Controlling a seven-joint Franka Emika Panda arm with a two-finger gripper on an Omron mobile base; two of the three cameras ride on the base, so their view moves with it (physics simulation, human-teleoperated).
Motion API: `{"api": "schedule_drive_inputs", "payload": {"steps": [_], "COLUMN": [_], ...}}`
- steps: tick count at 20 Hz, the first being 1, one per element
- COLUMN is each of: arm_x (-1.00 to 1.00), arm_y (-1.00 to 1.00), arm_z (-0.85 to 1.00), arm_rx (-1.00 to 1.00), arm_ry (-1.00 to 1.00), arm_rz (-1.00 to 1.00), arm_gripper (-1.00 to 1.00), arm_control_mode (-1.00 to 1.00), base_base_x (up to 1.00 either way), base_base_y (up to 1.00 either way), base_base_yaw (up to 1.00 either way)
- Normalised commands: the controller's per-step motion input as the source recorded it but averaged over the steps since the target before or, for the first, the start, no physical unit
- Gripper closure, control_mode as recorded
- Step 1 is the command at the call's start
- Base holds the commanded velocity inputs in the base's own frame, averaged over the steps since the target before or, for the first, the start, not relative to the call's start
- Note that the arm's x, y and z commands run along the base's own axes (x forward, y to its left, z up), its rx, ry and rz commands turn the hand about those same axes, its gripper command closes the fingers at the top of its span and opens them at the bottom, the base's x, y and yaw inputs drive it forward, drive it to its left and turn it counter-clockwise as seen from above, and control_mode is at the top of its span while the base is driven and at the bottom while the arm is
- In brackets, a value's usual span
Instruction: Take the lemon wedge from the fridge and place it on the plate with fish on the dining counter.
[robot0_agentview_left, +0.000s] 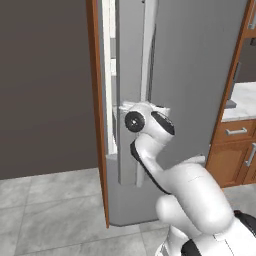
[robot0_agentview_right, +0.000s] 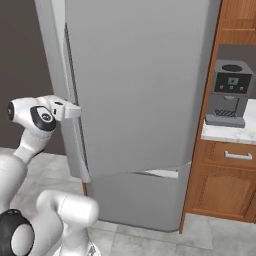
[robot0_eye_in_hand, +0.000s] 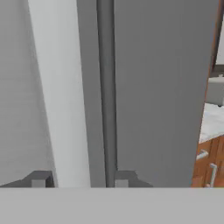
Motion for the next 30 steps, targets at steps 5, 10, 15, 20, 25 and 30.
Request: {"api": "schedule_drive_inputs", "payload": {"steps": [5,10,15,20,25,30], "arm_x": [-1.00,-1.00,-1.00,-1.00,-0.91,-0.52], "arm_y": [-0.72,-0.47,-0.11,0.53,0.20,0.32], "arm_z": [0.66,0.81,0.86,0.98,0.86,0.22], "arm_rx": [0.08,0.06,0.11,0.06,0.15,-0.09], "arm_ry": [-0.02,0.00,0.00,0.02,0.11,-0.25], "arm_rz": [-0.29,-0.32,-0.36,-0.44,-0.27,0.01], "arm_gripper": [1.00,-1.00,-1.00,-1.00,-1.00,-1.00], "arm_control_mode": [-1.00,-1.00,-1.00,-1.00,-1.00,-1.00], "base_base_x": [0.00,0.00,0.00,0.00,0.00,0.00], "base_base_y": [0.00,0.00,0.00,0.00,0.00,0.00], "base_base_yaw": [0.00,0.00,0.00,0.00,0.00,0.00]}}
